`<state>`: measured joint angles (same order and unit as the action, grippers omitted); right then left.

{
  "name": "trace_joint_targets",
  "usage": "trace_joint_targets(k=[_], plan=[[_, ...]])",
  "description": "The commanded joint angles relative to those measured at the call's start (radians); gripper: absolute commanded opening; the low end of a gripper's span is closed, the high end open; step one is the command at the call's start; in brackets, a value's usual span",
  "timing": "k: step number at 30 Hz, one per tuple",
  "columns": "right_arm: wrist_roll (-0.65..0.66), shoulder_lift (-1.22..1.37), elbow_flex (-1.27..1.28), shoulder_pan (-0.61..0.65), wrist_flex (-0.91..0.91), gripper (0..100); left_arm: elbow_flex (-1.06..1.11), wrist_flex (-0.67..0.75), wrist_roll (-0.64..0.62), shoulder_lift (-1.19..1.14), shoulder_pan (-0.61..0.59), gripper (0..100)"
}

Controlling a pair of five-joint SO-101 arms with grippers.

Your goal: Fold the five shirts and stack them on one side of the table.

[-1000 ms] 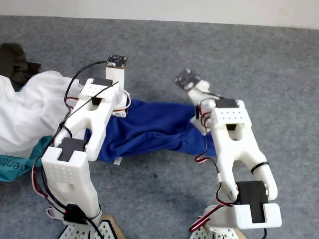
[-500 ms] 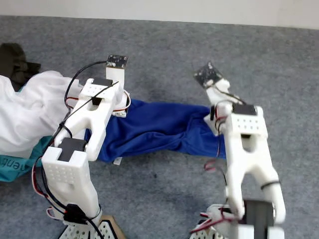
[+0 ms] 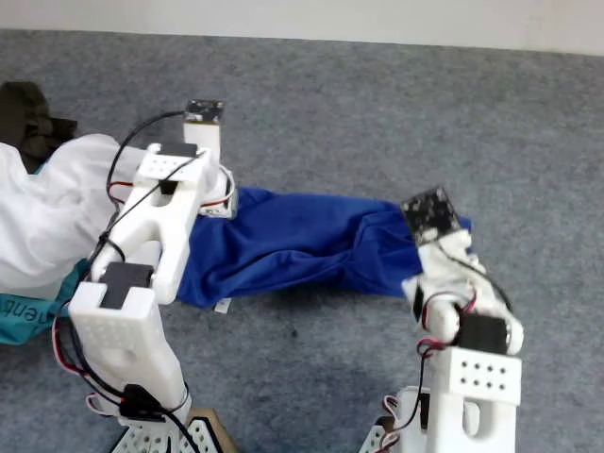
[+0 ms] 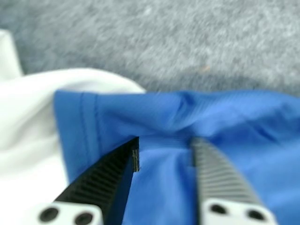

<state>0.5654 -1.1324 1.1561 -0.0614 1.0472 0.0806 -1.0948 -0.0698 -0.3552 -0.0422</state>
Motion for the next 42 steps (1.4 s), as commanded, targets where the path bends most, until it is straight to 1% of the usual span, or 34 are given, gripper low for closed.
trace_joint_targets(k=[1,3,9,11,15,21,24,29,31,33,35,40,42], plan=[[-0.057,-0.028,0.025,-0.005,-0.005,0.9,-0.005,-0.051,-0.008,0.113,-0.047,34],[-0.087,-0.021,0.041,-0.005,-0.033,0.9,0.007,-0.060,-0.009,0.130,-0.074,34],[-0.100,-0.013,0.105,-0.005,-0.091,1.0,0.053,-0.061,-0.009,0.140,-0.162,33],[-0.100,-0.013,0.128,-0.005,-0.114,1.0,0.064,-0.072,-0.006,0.142,-0.166,33],[-0.101,-0.015,0.162,-0.005,-0.145,1.0,0.065,-0.150,-0.006,0.136,-0.163,33],[-0.101,-0.019,0.203,-0.005,-0.200,1.0,0.085,-0.150,-0.006,0.128,-0.163,33],[-0.101,-0.021,0.206,-0.005,-0.202,1.0,0.150,-0.068,-0.005,0.128,-0.163,33],[-0.101,-0.021,0.209,-0.007,-0.202,1.0,0.280,0.112,-0.002,0.128,-0.165,33],[-0.101,-0.021,0.209,-0.007,-0.200,1.0,0.311,0.157,-0.002,0.128,-0.165,33],[-0.101,-0.021,0.209,-0.007,-0.200,1.0,0.317,0.164,-0.006,0.128,-0.165,33],[-0.101,-0.021,0.209,-0.005,-0.200,1.0,0.317,0.166,-0.006,0.128,-0.162,29],[-0.101,-0.021,0.209,-0.005,-0.199,1.0,0.318,0.186,-0.003,0.133,-0.104,12],[-0.101,-0.021,0.222,-0.005,-0.200,1.0,0.323,0.207,-0.002,0.137,-0.076,7]])
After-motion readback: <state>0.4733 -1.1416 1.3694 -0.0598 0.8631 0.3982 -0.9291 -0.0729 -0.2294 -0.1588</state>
